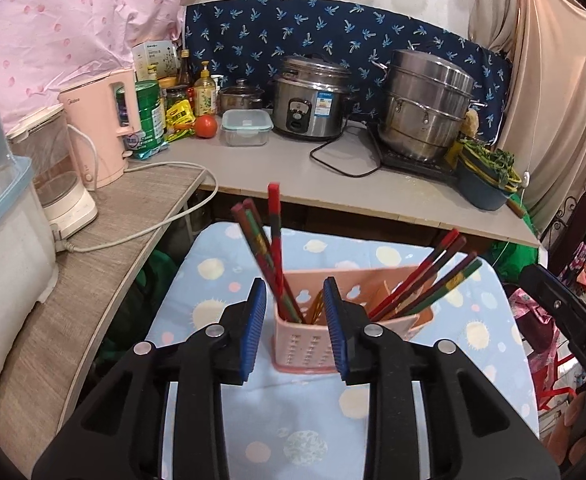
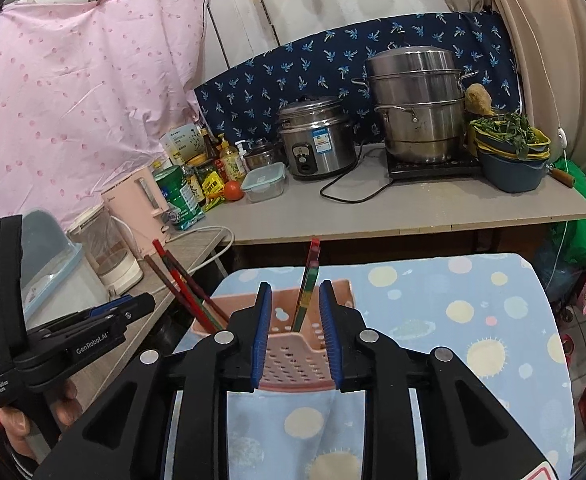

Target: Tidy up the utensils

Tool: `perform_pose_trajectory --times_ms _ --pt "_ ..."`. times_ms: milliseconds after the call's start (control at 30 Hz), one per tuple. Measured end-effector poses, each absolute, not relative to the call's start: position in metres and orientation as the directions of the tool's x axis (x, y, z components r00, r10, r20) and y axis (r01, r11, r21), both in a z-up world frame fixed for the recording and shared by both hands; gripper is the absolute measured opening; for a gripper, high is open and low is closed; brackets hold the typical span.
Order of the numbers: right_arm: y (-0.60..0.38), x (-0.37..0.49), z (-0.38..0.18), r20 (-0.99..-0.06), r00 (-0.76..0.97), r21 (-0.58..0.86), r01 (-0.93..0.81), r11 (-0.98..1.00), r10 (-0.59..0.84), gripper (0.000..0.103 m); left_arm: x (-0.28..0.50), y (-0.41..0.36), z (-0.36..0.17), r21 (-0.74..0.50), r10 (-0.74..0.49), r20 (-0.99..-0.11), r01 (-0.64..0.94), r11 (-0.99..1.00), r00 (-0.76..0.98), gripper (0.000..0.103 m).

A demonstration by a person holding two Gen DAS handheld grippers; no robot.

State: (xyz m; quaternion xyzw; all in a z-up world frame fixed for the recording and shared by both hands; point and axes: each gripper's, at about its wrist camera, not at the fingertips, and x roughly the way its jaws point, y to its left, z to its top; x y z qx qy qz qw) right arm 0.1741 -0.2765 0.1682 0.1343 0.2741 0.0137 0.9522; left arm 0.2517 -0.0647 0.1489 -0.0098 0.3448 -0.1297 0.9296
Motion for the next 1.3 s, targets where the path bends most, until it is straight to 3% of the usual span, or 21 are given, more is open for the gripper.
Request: perform_pose_trajectory --times_ms 133,300,367,600,867,1067,1167,1300 --pt "-0.266 0.155 0.156 -0.541 0.835 0.236 0.035 0.971 0.101 0.038 0.235 -0.061 0.14 -0.079 -0.214 -0.652 0.215 0.973 0.728 0.034" --pt "-0.252 0.131 0.141 -0.57 0.816 0.199 0.024 0.98 0.095 0.04 0.211 -0.06 0.132 -0.036 -0.174 -0.66 0.201 0.979 0.731 0.037" --pt "-0.247 0.122 0.136 -0.579 0.811 0.186 0.023 0.982 0.091 0.044 0.203 -0.059 0.13 -0.034 -0.168 -0.661 0.195 0.98 0.731 0.043" --pt "-0.239 0.097 0.124 -0.598 0.798 0.163 0.034 0.986 0.072 0.053 0.178 -0.057 0.12 -0.007 -0.137 -0.672 0.178 0.984 0.728 0.048" --pt "-0.232 0.075 0.112 -0.62 0.783 0.142 0.044 0.989 0.054 0.066 0.154 -0.059 0.104 0.027 -0.111 -0.682 0.176 0.984 0.723 0.06" --pt "-0.229 0.064 0.107 -0.634 0.773 0.125 0.063 0.99 0.03 0.071 0.14 -0.058 0.094 0.032 -0.108 -0.696 0.181 0.983 0.71 0.063" --pt "-0.229 0.061 0.104 -0.645 0.764 0.127 0.076 0.989 0.025 0.071 0.133 -0.056 0.091 0.033 -0.102 -0.697 0.174 0.984 0.71 0.071" --pt "-0.228 0.057 0.101 -0.652 0.758 0.124 0.089 0.988 0.014 0.071 0.128 -0.056 0.088 0.039 -0.098 -0.7 0.174 0.984 0.708 0.073"
